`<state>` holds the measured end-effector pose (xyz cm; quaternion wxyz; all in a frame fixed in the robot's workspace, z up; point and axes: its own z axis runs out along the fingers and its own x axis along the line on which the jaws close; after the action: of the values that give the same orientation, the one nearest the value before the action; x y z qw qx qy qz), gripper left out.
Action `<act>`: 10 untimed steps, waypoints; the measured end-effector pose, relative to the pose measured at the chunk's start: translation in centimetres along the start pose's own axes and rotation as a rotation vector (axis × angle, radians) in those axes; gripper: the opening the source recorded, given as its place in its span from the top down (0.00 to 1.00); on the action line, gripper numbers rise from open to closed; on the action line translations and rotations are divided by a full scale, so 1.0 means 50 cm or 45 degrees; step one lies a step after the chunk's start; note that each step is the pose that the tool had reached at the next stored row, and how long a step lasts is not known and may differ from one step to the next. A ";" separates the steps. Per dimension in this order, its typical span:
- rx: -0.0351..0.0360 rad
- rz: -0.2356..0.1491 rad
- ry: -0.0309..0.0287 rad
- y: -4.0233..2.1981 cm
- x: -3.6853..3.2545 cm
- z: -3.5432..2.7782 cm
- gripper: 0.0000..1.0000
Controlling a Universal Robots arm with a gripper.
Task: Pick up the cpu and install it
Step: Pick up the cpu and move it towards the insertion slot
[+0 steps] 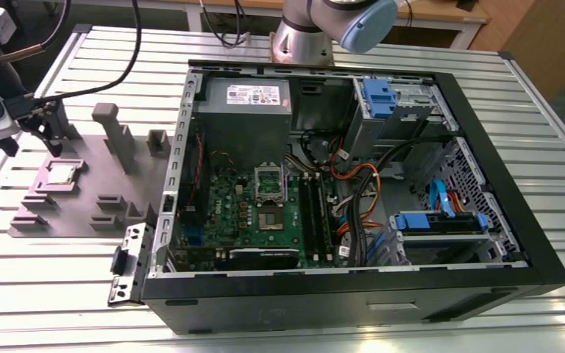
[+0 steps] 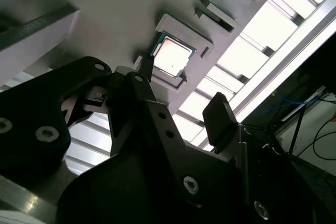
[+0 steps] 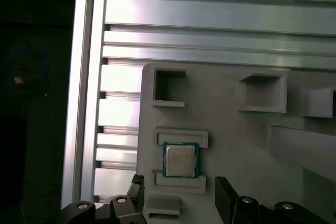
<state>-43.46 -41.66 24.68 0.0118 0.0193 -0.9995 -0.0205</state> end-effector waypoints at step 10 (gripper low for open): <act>0.0001 0.000 -0.0003 -0.001 -0.001 0.011 0.35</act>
<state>-43.43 -41.66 24.11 0.0117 0.0192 -0.9995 -0.0204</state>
